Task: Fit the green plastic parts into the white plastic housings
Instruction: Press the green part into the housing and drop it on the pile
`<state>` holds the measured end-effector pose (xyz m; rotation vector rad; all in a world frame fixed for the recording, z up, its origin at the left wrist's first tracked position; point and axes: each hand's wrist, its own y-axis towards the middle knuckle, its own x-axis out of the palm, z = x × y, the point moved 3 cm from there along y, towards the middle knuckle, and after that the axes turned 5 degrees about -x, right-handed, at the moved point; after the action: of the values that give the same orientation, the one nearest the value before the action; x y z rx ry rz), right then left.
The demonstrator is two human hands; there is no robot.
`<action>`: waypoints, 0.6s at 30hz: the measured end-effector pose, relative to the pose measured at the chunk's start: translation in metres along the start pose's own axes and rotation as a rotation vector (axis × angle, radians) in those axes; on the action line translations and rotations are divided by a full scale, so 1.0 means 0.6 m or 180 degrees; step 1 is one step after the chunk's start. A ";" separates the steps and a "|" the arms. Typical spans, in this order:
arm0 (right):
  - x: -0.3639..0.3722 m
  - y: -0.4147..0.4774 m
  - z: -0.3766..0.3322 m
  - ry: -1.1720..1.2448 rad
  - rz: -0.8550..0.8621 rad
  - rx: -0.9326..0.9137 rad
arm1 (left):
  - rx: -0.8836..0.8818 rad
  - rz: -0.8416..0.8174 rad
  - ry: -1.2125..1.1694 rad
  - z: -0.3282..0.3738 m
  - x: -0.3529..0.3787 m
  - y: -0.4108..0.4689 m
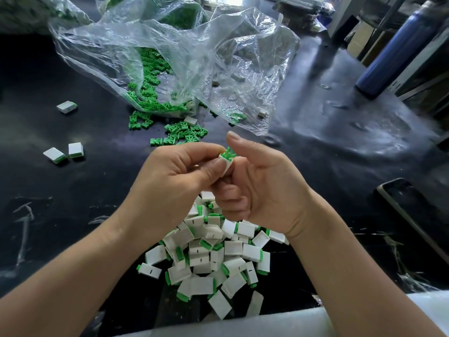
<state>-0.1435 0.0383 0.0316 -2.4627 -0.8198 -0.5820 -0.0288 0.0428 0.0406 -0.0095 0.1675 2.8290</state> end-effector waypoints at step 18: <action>0.027 0.004 0.011 0.0682 0.0765 -0.0574 | 0.0382 0.0032 0.0475 -0.007 -0.006 0.003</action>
<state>-0.1285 0.0471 0.0338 -2.5519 -0.3953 -0.8421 -0.0256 0.0397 0.0368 -0.1943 0.3710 2.8230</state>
